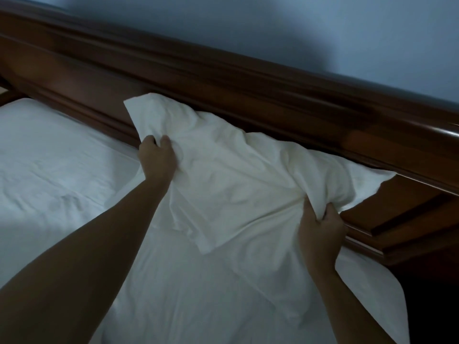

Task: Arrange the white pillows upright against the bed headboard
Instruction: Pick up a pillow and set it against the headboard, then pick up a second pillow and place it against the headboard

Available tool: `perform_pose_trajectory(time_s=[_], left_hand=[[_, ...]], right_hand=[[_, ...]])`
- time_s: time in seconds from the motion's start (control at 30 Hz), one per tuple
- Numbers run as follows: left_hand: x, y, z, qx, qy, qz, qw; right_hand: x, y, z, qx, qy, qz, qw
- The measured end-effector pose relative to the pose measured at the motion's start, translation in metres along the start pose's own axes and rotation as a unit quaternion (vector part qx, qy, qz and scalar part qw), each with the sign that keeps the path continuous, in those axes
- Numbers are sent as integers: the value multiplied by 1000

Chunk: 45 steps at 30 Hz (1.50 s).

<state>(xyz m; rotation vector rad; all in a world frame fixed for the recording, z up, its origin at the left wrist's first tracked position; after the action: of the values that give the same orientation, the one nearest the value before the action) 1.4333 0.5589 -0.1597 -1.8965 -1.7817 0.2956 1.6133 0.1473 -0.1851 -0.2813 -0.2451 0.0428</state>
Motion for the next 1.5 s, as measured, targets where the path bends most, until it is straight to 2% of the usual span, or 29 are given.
perform_pose_trajectory(time_s=[0.07,0.17,0.23,0.3,0.4,0.53,0.67,0.77,0.93,1.07,1.27,1.4,1.5], left_hand=[[0,14,12,26,-25,48,998],[-13,43,42,86,-76,178,977],[-26,50,54,63,-86,232,967],[-34,48,57,32,-78,246,966],[-43,35,51,43,-55,248,966],[-56,-3,44,40,-41,240,969],[-73,-80,51,29,-33,211,977],[-94,-153,70,82,-22,195,977],[-131,-295,138,113,-82,157,978],[-173,-409,201,150,-123,103,976],[-258,-537,294,195,-193,56,960],[-305,-602,347,228,-218,-6,949],[-323,-630,379,289,-206,-18,935]], right_hand=[[3,4,-11,-4,35,15,999],[1,8,-45,-51,113,58,991],[-3,9,-55,-68,134,80,985],[-5,7,-55,-66,140,76,985],[-8,-1,-45,-61,134,50,988],[-38,12,-8,-45,75,80,993],[-100,51,42,-39,44,199,978],[-163,83,67,-22,41,279,959],[-296,132,105,-22,26,423,905],[-405,145,119,-47,-5,511,858],[-528,146,127,-99,-44,580,807],[-586,164,143,-108,-138,610,773],[-614,189,162,-124,-251,599,750]])
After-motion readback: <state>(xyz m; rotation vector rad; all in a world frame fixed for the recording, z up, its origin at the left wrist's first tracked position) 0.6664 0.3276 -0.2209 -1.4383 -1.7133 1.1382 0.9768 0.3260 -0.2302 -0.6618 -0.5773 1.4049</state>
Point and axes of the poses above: each hand's wrist, its own x-axis towards the middle knuckle, its own y-axis out of the palm, z = x × y, the point moved 9 cm from there along x, towards the middle knuckle, and after that the axes turned 7 degrees about x, right-handed, at the moved point
